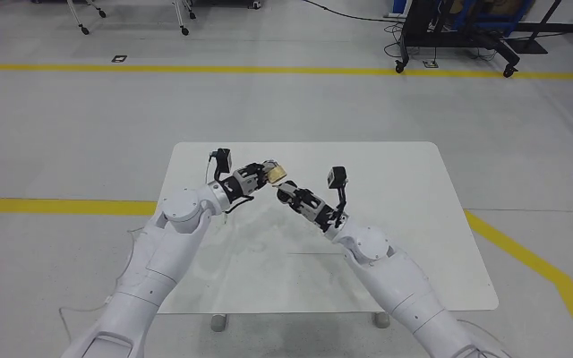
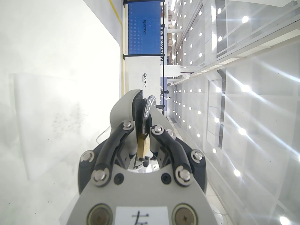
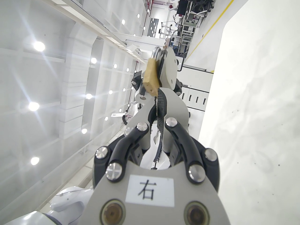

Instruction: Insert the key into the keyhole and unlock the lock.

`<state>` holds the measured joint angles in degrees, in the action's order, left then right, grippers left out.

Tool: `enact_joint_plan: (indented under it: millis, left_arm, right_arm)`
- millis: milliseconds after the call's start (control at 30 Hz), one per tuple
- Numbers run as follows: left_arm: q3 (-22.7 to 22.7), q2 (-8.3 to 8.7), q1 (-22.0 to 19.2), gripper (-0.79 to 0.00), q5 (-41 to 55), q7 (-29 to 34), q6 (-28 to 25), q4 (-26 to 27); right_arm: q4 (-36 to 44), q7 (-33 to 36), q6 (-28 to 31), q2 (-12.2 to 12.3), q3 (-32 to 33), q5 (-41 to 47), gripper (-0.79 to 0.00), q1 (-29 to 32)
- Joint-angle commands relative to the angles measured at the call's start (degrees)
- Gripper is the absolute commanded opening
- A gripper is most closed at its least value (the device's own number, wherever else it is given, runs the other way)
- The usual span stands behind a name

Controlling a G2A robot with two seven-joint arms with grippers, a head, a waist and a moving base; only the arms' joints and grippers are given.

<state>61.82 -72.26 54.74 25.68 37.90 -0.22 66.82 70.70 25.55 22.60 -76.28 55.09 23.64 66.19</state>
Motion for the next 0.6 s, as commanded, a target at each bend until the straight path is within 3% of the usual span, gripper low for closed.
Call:
enact_joint_plan:
  millis: [0, 267, 567]
  left_arm:
    - [0.21, -0.18, 0.08, -0.785, 0.64, -2.03, -0.46, -0.19]
    - [1.42, -1.25, 1.95, -0.785, 8.20, -7.45, -5.73, -0.94]
    - [1.55, -1.42, 2.82, -0.785, 10.17, -7.94, -4.94, -0.31]
  right_arm:
    - [-0.08, -0.79, 1.64, -0.03, 0.56, -0.33, -0.785, -0.01]
    - [2.41, -5.11, 11.05, 0.03, 3.34, -3.05, -0.785, 1.56]
    - [2.41, -5.11, 11.05, 0.03, 3.34, -3.05, -0.785, 1.56]
